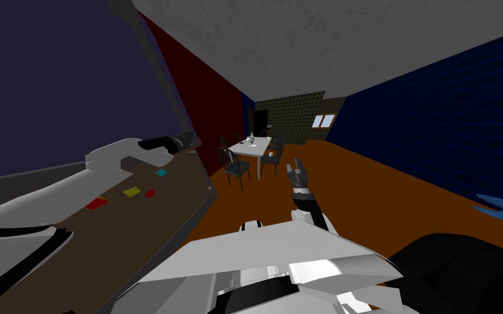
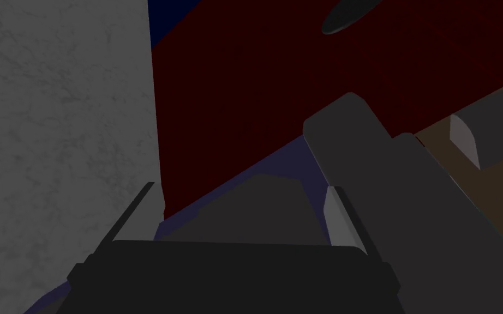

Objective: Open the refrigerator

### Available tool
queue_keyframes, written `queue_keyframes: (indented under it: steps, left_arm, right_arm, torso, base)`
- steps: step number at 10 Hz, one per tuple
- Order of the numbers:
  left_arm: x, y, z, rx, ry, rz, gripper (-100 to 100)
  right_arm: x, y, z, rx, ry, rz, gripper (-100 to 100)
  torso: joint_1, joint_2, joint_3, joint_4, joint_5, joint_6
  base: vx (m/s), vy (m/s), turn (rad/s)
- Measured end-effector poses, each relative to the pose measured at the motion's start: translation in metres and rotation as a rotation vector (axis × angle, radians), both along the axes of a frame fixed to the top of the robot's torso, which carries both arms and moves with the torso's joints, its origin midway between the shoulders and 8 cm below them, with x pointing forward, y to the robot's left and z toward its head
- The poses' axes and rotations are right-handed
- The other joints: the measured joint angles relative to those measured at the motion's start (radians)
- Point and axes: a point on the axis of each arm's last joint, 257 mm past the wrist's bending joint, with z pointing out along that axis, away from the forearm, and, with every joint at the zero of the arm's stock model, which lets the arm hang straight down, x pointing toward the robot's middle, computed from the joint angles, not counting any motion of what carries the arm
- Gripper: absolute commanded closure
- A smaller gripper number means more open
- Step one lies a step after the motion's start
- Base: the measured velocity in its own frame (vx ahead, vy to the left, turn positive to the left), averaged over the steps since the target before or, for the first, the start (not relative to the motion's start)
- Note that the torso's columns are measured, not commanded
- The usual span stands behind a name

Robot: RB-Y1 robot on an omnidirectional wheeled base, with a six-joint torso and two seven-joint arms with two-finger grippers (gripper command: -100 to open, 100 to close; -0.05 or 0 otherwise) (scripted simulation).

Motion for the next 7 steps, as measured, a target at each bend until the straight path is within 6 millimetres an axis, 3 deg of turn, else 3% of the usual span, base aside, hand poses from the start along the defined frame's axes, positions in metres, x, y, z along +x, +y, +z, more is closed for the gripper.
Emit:
queue_keyframes:
  steps: [2, 4, 5, 6, 7]
  left_arm:
    - [0.000, 0.021, 0.002, 0.001, 0.003, 0.048, -100]
    - [-0.001, 0.034, 0.005, 0.000, 0.004, 0.076, -100]
    - [-0.001, 0.034, 0.005, 0.000, 0.004, 0.075, 100]
    - [-0.001, 0.034, 0.005, 0.000, 0.004, 0.075, 100]
    - [-0.001, 0.018, 0.006, 0.002, 0.002, 0.042, 100]
  right_arm:
    - [0.000, 0.000, 0.000, 0.000, 0.000, 0.000, 0]
    - [0.000, 0.000, 0.000, 0.000, 0.000, 0.000, 0]
    - [0.000, 0.000, 0.000, 0.000, 0.000, 0.000, 0]
    - [0.000, 0.000, 0.000, 0.000, 0.000, 0.000, 0]
    - [0.000, 0.000, 0.000, 0.000, -0.001, 0.001, 0]
  torso:
    - [0.004, -0.001, -0.001, 0.000, 0.001, -0.001]
    - [0.000, 0.003, 0.002, 0.001, 0.000, 0.000]
    - [-0.001, 0.005, 0.003, 0.002, 0.000, 0.000]
    - [-0.001, 0.003, 0.002, 0.001, 0.000, 0.000]
    - [-0.001, 0.010, 0.006, 0.002, 0.000, 0.000]
  base:
    - [0.209, 0.042, 0.001]
    - [0.056, 0.009, 0.002]
    - [0.011, 0.003, -0.001]
    - [-0.204, -0.010, -0.030]
    - [-0.258, -0.012, -0.028]
